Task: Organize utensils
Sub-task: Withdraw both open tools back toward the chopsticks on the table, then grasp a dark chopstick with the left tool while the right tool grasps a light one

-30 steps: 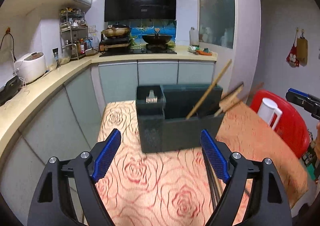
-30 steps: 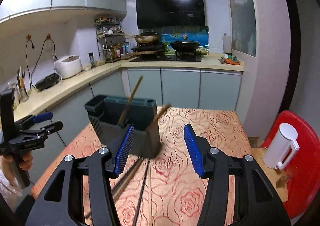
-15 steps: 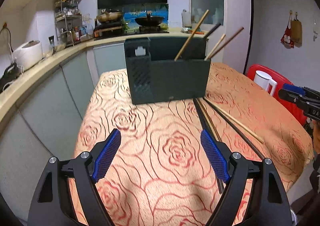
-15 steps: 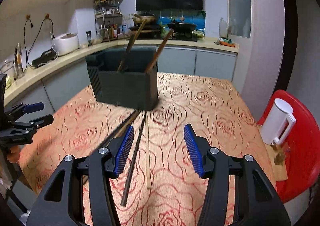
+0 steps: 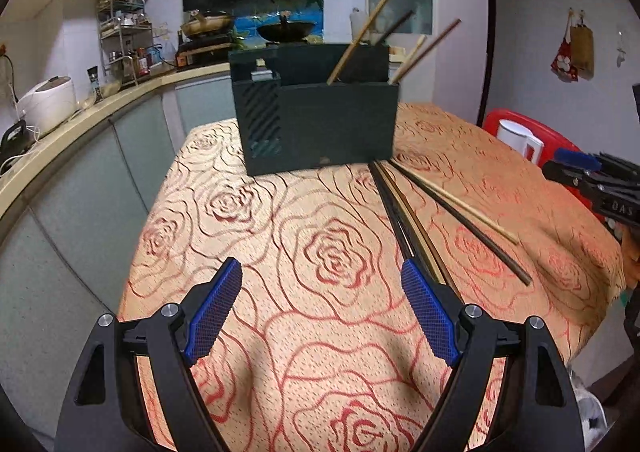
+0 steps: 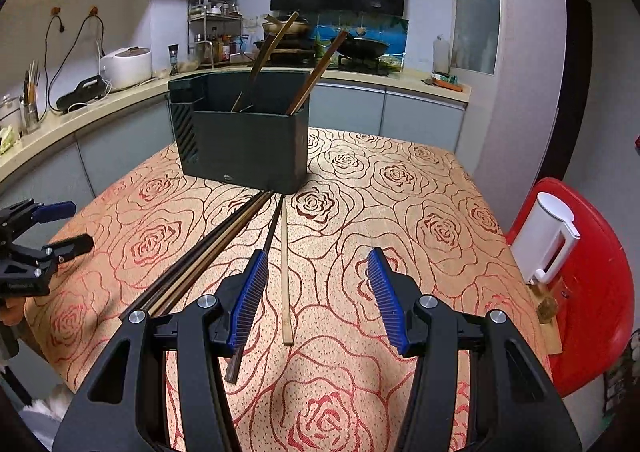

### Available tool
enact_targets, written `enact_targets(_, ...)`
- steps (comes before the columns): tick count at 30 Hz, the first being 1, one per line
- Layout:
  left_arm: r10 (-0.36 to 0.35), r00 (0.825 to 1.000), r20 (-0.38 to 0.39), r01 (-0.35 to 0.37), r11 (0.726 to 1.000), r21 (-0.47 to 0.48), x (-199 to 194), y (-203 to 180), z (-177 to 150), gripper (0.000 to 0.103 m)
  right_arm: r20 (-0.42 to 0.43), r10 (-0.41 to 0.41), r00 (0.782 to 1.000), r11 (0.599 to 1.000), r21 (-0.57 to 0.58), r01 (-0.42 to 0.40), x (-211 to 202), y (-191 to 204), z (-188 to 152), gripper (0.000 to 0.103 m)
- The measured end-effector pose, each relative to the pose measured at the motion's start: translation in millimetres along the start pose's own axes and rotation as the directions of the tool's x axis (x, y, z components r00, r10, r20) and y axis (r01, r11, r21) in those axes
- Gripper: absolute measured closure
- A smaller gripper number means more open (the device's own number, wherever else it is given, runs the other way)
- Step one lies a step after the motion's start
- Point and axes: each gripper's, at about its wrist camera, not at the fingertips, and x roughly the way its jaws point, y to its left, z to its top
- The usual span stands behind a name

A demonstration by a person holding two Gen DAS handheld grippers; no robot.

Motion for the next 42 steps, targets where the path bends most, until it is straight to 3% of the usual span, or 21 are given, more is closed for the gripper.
enact_targets(9, -0.089, 0.993, -0.080, 0.094, 0.993, 0.066, 13, -19, -22, 0.024, -0.036, 0.009, 0.999, 1.000, 0.022, -0.008, 10, -3, -9, 0.052)
enact_targets(15, -0.111, 0.987, -0.119, 0.123, 0.987, 0.103, 20, -32, -28, 0.024, -0.039, 0.001, 0.999, 1.000, 0.025, -0.001, 12, -6, -10, 0.052)
enact_targets(21, -0.081, 0.986, -0.144, 0.101, 0.985, 0.140, 26, -41, -32, 0.024, -0.034, -0.005, 0.999, 1.000, 0.027, 0.006, 11, -8, -10, 0.052)
enact_targets(33, -0.039, 0.985, -0.166, 0.058, 0.992, 0.114, 32, -33, -31, 0.025, -0.048, -0.013, 0.999, 0.999, 0.036, 0.015, 13, -11, -16, 0.052)
enact_targets(37, -0.038, 0.986, -0.160, 0.052, 0.995, 0.087, 31, -26, -31, 0.037, -0.079, -0.002, 0.997, 0.999, 0.039, 0.005, 20, -11, -22, 0.052)
enact_targets(42, -0.040, 0.987, -0.155, 0.051, 0.996, 0.066, 33, -22, -31, 0.043, -0.113, -0.001, 0.994, 0.999, 0.034, 0.005, 31, -11, -33, 0.052)
